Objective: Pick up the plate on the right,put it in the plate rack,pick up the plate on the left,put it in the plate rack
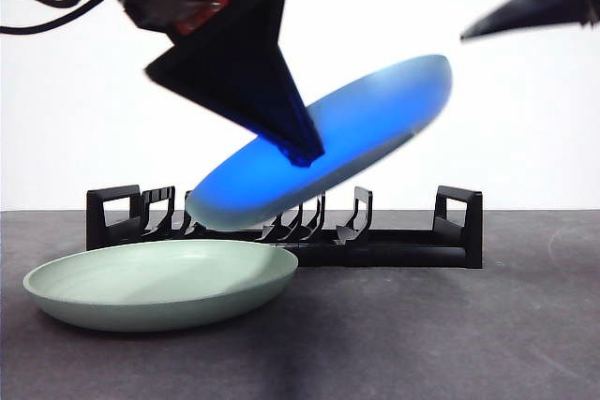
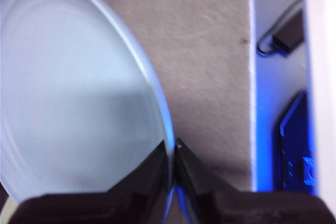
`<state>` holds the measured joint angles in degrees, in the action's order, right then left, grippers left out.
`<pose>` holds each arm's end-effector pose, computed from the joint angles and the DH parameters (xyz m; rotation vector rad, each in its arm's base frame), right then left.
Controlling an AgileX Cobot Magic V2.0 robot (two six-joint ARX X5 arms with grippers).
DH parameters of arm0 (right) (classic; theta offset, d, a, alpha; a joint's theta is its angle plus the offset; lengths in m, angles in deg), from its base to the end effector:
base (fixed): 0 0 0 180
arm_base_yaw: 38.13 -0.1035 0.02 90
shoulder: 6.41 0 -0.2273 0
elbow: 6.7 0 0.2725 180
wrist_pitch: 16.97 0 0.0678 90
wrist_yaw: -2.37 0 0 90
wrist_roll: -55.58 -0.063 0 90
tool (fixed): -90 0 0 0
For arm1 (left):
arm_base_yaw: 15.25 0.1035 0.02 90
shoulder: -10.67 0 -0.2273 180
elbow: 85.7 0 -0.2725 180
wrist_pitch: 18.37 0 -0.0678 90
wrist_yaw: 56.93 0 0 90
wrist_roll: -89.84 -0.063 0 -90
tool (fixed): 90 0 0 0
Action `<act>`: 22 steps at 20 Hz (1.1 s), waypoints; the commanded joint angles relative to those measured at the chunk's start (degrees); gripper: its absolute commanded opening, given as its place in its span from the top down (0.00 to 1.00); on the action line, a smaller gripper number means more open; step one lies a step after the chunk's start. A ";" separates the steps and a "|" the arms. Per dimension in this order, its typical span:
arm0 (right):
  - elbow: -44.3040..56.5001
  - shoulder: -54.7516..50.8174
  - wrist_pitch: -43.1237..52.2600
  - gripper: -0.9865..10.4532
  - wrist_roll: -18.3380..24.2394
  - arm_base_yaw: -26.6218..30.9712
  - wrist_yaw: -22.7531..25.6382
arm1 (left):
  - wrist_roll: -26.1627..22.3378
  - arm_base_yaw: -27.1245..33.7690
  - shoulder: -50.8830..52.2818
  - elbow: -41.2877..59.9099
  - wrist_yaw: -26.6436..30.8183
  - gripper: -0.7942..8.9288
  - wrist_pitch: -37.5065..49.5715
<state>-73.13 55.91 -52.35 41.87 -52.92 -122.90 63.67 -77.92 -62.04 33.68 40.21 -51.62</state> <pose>0.2693 0.1087 0.2624 0.3184 0.6546 0.7824 0.1495 -0.2722 0.1708 0.8750 0.4610 -1.0733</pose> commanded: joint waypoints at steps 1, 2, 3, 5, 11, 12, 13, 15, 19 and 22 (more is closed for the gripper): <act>-0.09 -2.99 2.62 0.63 0.04 0.17 3.58 | 5.09 2.29 0.09 0.15 0.52 0.93 3.72; -0.09 -4.37 3.17 0.63 0.04 0.17 6.25 | 7.17 3.76 0.20 0.13 0.39 0.93 5.46; -0.07 -5.60 3.43 0.63 0.07 0.17 8.63 | 9.29 5.46 0.48 0.02 0.26 0.93 6.75; -0.09 -7.39 3.65 0.63 0.13 0.17 11.17 | 13.00 9.35 0.96 -0.26 -0.17 0.93 9.70; -0.09 -8.28 2.89 0.63 0.74 0.17 11.80 | 21.70 22.08 3.28 -0.26 -18.71 0.93 18.88; -0.09 -8.28 2.73 0.63 0.74 0.17 11.78 | 23.80 24.15 3.34 -0.26 -21.79 0.93 20.46; -0.07 -8.28 2.62 0.63 0.74 0.17 11.76 | 25.86 26.25 3.39 -0.26 -24.90 0.93 22.12; -0.09 -8.28 2.49 0.64 0.74 0.17 11.69 | 29.33 30.32 3.39 -0.26 -30.03 0.93 24.96; -0.07 -8.28 2.29 0.64 0.72 0.17 11.65 | 34.71 38.01 3.39 -0.26 -36.79 0.93 30.75; -0.07 -8.28 2.16 0.64 0.72 0.17 11.65 | 37.79 42.80 3.37 -0.26 -39.34 0.93 33.77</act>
<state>-73.13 47.67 -50.32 42.09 -52.74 -111.40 98.42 -36.09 -58.80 33.64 1.72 -18.84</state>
